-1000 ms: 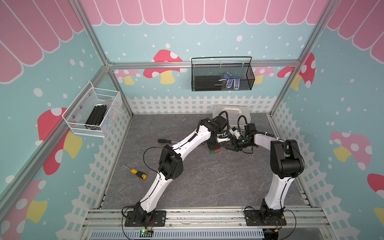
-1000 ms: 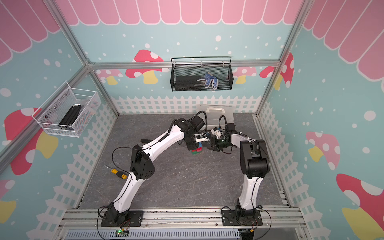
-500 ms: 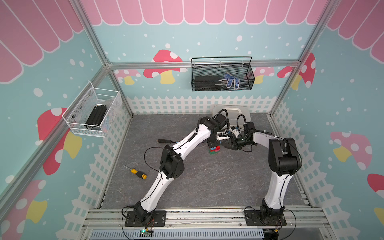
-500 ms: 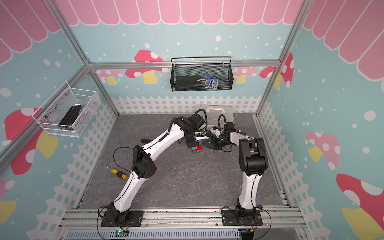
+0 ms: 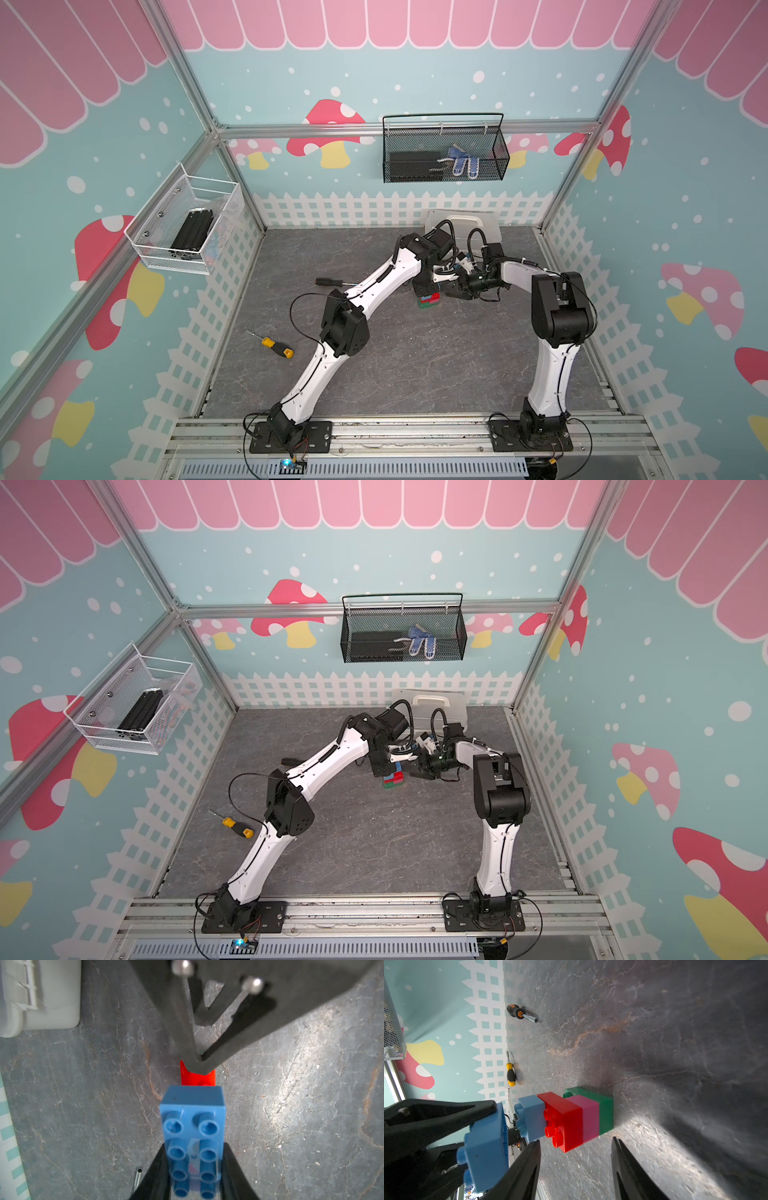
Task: Assemble the number 5 with lego
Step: Adjust the lego brick at the center of the board.
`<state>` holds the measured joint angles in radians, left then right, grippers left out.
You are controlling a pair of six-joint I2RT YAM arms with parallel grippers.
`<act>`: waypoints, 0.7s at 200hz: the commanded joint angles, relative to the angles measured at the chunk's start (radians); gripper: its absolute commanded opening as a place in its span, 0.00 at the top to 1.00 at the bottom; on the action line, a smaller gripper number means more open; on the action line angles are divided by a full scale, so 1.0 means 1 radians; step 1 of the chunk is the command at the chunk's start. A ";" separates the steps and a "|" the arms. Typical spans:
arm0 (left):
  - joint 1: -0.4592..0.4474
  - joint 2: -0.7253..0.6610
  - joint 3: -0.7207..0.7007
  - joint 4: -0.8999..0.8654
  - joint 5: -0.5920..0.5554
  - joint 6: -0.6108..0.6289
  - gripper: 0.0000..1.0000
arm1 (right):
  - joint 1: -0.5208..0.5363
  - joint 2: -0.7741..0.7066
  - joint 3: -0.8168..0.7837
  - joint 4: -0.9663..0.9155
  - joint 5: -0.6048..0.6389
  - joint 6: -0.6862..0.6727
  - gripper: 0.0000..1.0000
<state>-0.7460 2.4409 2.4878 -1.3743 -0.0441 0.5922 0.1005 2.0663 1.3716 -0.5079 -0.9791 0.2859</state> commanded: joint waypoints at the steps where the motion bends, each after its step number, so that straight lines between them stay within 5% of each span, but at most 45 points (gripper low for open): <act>1: 0.013 0.003 0.031 -0.026 0.024 -0.002 1.00 | 0.002 0.008 -0.001 0.023 -0.001 0.015 0.43; 140: 0.036 -0.166 -0.004 -0.023 -0.005 -0.035 1.00 | 0.068 0.091 0.031 0.088 -0.105 0.075 0.43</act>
<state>-0.7265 2.3280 2.5004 -1.3788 -0.0456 0.5713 0.1524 2.1426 1.4170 -0.4618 -1.0359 0.3374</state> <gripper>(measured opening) 0.321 0.570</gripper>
